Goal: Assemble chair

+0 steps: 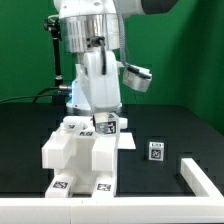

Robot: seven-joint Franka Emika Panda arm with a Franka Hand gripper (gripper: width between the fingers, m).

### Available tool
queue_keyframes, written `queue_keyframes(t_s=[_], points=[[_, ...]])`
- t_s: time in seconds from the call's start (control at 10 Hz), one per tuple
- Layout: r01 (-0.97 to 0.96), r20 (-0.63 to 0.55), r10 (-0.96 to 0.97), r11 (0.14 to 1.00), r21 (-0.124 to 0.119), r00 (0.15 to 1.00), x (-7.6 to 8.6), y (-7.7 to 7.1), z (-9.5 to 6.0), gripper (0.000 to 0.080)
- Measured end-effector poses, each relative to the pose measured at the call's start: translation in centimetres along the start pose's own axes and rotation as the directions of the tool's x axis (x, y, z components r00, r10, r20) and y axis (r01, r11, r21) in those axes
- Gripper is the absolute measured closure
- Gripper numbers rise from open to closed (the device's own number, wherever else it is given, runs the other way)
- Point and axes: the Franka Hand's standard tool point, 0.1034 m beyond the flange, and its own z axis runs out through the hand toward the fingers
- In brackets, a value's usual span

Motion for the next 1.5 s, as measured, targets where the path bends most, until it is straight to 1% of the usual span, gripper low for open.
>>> queue_keyframes(t_s=[0.3, 0.5, 0.9, 1.0, 1.2, 1.4, 1.5], points=[[-0.107, 0.003, 0.107, 0.994, -0.008, 0.994, 0.0, 0.0, 0.0, 0.0517], [-0.277, 0.001, 0.277, 0.961, -0.010, 0.961, 0.0, 0.2, 0.0, 0.0517], [-0.384, 0.010, 0.385, 0.923, -0.013, 0.923, 0.1, 0.2, -0.1, 0.0517], [-0.467, 0.009, 0.468, 0.884, -0.017, 0.884, -0.2, 0.2, -0.2, 0.0517], [-0.527, 0.010, 0.527, 0.850, -0.016, 0.850, -0.7, 0.2, -0.2, 0.0517], [-0.508, 0.009, 0.508, 0.862, -0.005, 0.862, -1.0, 0.2, -0.1, 0.0517], [-0.496, 0.009, 0.496, 0.868, -0.003, 0.868, -1.0, 0.3, 0.0, 0.0515]])
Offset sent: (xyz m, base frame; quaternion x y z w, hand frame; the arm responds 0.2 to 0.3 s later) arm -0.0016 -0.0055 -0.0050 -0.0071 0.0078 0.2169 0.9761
